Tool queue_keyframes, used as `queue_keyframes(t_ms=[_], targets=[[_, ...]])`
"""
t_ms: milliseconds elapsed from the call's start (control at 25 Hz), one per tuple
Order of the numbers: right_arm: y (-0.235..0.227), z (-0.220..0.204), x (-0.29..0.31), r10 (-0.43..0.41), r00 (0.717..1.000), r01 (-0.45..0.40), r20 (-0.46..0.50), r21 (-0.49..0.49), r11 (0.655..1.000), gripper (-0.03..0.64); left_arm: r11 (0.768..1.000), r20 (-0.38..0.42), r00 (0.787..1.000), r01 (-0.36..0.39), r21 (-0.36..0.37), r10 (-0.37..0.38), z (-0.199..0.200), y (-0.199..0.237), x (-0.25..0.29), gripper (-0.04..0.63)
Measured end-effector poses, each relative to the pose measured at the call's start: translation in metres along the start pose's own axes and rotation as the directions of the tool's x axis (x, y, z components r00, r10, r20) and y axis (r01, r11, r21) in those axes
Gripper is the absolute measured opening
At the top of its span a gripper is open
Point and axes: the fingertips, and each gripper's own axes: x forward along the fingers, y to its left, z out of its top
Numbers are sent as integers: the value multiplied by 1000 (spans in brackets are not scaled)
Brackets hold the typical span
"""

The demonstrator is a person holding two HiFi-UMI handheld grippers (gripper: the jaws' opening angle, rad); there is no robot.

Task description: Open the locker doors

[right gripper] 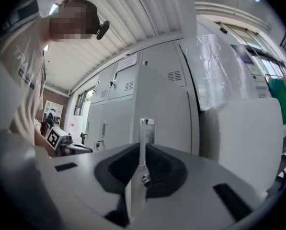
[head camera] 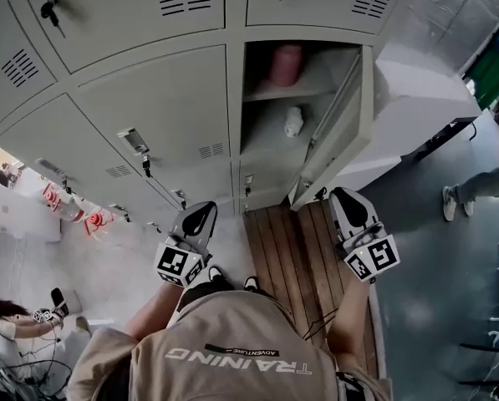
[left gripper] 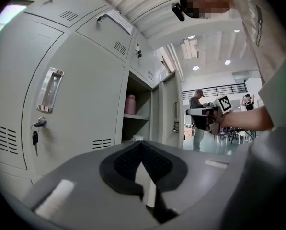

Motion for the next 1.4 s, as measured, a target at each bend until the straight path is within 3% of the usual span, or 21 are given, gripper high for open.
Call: queue_keyframes(t_ms=[360,600,840,1080,1400], targets=[[30,-14,-21,143,988,-145,-51,-31,989,41,996,-31,997,-78,-39,77,-17,-44,-5,8],[54,-33,0,161,984,-165,-80,-48,985,41,986,-35,986,-166,-20,165,-14,-38,-36,8],[109,-33,43,242,969,-242,-42,-15,970,41,954,-46,953,-300,-25,298,-18,-1,-108,8],[184,-39,85,220,973,-226,-67,-105,968,41,917,-8,917,-398,-34,398,-14,49,-199,8],[326,-36,117,141,990,-143,-27,-68,987,38,919,-20,919,-394,-7,394,-20,112,-338,8]])
